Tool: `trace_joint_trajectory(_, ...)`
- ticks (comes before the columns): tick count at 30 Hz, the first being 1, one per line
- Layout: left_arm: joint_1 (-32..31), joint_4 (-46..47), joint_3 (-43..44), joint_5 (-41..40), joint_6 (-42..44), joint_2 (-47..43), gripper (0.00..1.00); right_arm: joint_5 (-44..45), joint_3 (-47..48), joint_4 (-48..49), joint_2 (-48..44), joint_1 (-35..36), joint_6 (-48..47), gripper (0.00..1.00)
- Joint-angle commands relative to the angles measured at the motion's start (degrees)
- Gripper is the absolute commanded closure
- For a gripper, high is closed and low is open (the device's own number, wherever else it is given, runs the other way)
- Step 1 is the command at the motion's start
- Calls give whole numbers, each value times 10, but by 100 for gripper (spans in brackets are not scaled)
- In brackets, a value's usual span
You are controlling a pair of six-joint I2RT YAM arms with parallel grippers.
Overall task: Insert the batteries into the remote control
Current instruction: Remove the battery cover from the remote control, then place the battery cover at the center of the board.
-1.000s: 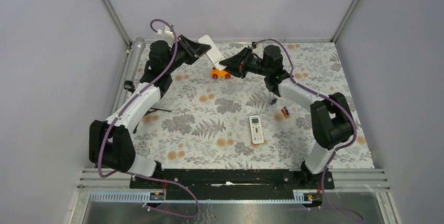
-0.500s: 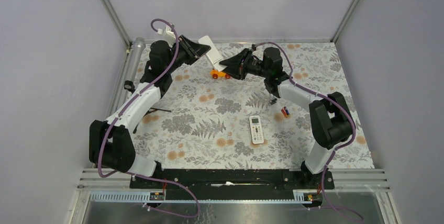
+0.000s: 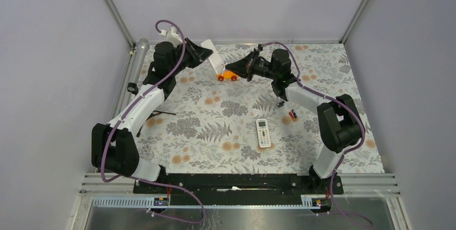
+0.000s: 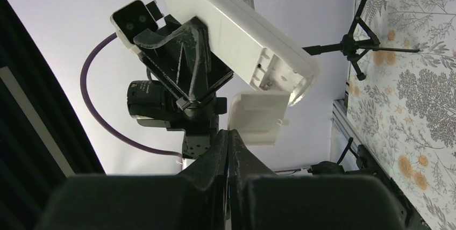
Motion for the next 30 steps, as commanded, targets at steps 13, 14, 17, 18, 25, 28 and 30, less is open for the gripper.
trace_joint_trajectory(13,6,-35,15,-40,106,-40,100,77,21,-380,-33,-19,-410,100)
trace_joint_trajectory(14,6,-34,14,-32,108,-44,100,94,18,-413,-29,-17,-441,100)
trace_joint_trajectory(17,6,-34,14,0,113,-53,100,135,16,-491,-7,-6,-509,100)
trace_joint_trajectory(18,6,-33,14,11,113,-56,100,143,17,-508,2,-2,-521,100)
trace_joint_trajectory(25,7,-20,-2,51,103,-78,100,174,33,-554,48,19,-545,93)
trace_joint_trajectory(28,7,-9,-5,57,95,-86,100,188,54,-574,45,19,-552,59)
trace_joint_trajectory(30,8,-1,-6,61,87,-89,100,190,60,-570,24,19,-553,43)
